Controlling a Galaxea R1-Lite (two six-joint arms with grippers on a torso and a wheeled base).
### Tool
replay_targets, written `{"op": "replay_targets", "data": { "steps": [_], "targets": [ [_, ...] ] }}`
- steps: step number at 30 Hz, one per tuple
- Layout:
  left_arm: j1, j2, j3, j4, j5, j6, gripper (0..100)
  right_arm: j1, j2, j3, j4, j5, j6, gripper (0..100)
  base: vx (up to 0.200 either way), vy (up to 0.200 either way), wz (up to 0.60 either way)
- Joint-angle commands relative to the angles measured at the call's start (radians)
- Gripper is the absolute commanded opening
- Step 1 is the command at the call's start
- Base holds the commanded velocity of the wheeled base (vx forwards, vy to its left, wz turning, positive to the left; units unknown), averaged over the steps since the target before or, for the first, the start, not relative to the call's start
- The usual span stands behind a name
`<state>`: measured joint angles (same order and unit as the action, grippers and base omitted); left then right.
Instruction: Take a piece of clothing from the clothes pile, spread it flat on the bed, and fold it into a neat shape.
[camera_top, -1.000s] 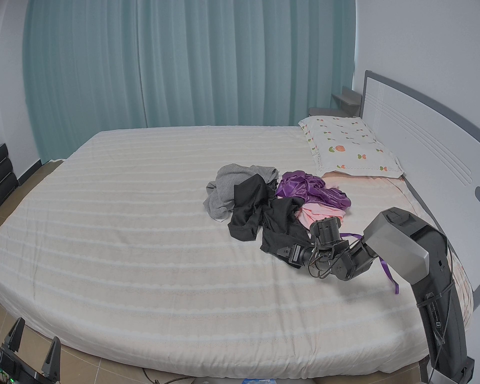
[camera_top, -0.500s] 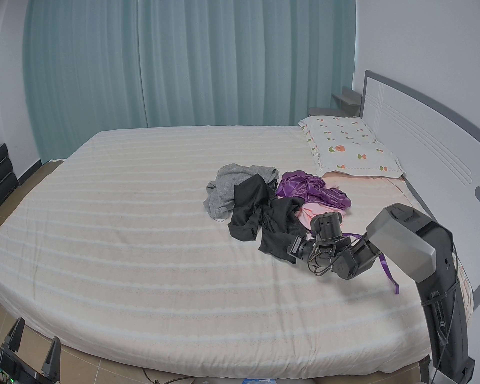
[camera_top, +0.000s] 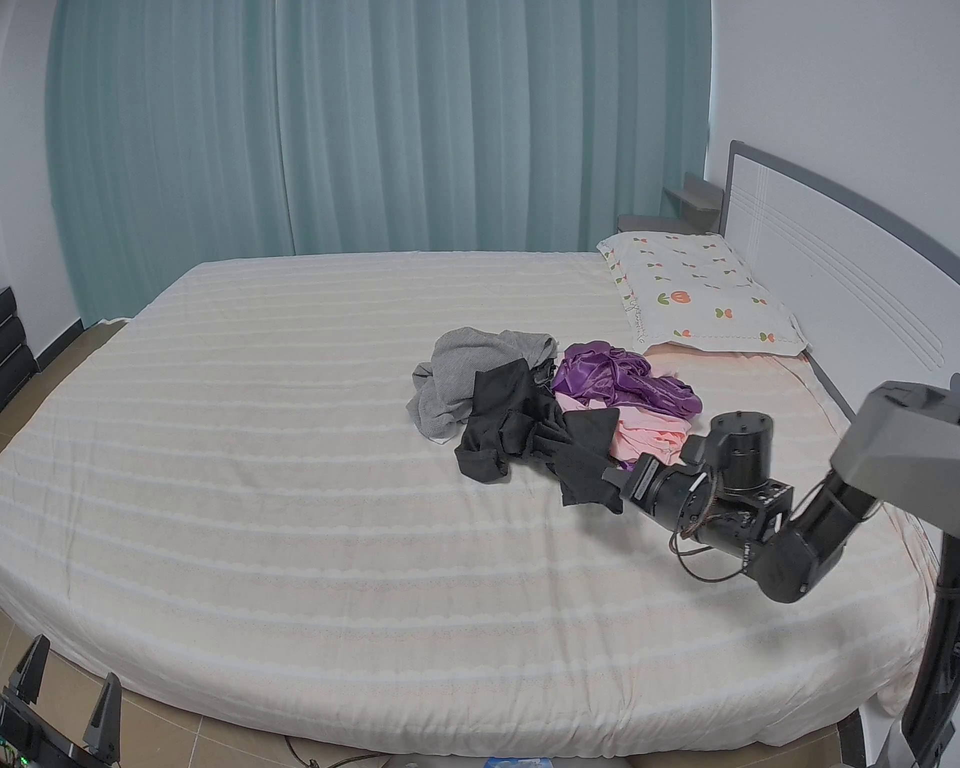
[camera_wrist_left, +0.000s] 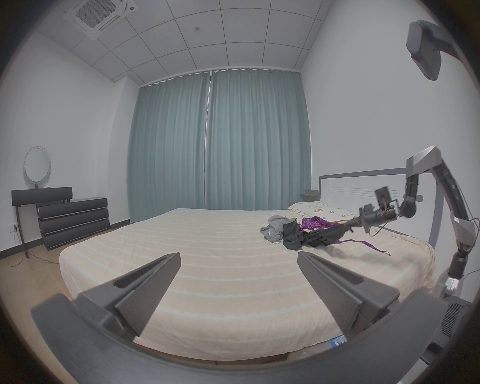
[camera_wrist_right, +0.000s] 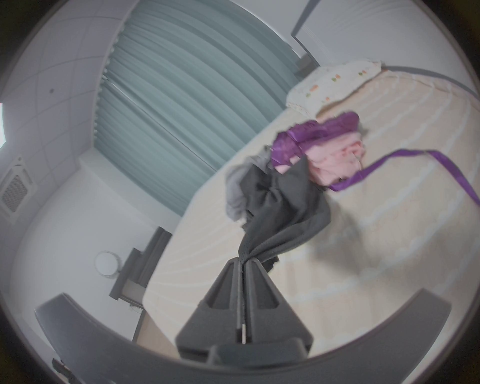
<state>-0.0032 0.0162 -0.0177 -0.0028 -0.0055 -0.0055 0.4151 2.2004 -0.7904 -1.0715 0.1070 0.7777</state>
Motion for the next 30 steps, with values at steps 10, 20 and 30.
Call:
{"op": "replay_targets", "data": {
  "steps": [10,20,30],
  "targets": [
    [0.0,-0.012,0.018,-0.005,-0.027,0.045,100,0.159,-0.597,0.209,-0.114,0.006,-0.001,0,0.0,0.0,0.0],
    [0.003,0.254,-0.258,-0.022,-0.149,0.035,100,0.208,-0.654,0.212,-0.127,0.03,-0.018,0,0.0,0.0,0.0],
    [-0.169,0.748,-0.283,-0.131,-0.323,0.042,100,0.226,-0.665,0.208,-0.116,0.033,-0.031,0,0.0,0.0,0.0]
  ]
}}
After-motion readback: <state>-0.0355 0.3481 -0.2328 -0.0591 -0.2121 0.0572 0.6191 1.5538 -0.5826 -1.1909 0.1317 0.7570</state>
